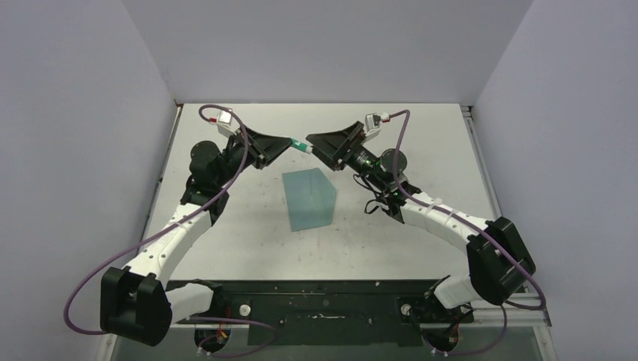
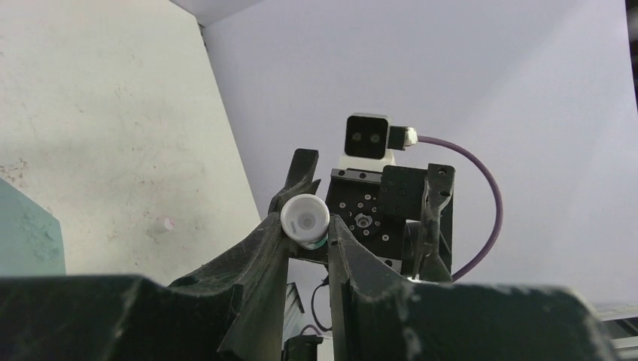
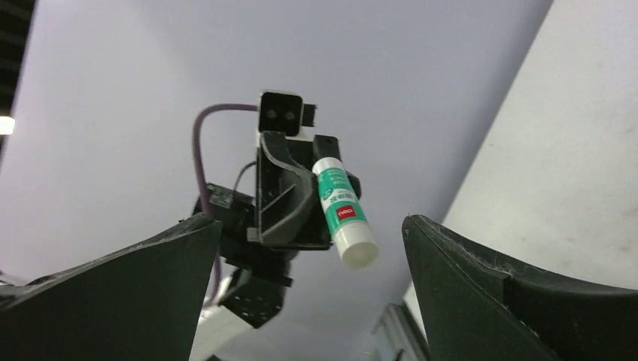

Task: Place the letter into the envelope and seal it

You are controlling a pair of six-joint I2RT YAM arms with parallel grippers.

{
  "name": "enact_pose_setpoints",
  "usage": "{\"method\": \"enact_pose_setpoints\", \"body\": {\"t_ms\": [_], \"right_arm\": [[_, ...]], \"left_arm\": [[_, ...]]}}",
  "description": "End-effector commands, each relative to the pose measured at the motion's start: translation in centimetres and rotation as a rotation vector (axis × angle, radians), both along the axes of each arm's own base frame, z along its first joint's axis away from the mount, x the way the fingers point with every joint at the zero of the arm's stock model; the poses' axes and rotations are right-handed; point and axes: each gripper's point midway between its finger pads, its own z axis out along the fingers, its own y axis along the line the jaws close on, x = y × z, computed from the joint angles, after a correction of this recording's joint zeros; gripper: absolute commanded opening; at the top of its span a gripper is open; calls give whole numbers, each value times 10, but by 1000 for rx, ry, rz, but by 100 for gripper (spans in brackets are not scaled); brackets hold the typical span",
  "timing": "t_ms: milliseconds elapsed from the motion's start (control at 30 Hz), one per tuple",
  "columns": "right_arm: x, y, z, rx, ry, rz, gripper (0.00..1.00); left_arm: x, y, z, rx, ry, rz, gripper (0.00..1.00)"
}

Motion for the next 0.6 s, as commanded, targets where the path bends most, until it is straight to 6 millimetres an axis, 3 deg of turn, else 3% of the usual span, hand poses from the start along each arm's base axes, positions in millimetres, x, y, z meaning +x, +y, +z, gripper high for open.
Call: {"method": "enact_pose_setpoints", "body": {"t_ms": [0,67,167,467,567], "right_arm": [[6,8,44,237,83,22,91],[5,16,41,249,106,55,80],[5,23,30,248,145,70,72],[0,23,33,290,147,92,34],[1,24,30,289,160,97,26]], "left_arm": [[1,10,35,-72,-94,57,0],[1,10,35,-75,-93,59,0],[2,10,36,-84,-94,62,0],[1,15,32,-65,-90,84,0],[-2,15,31,-62,-93,78,0]]}}
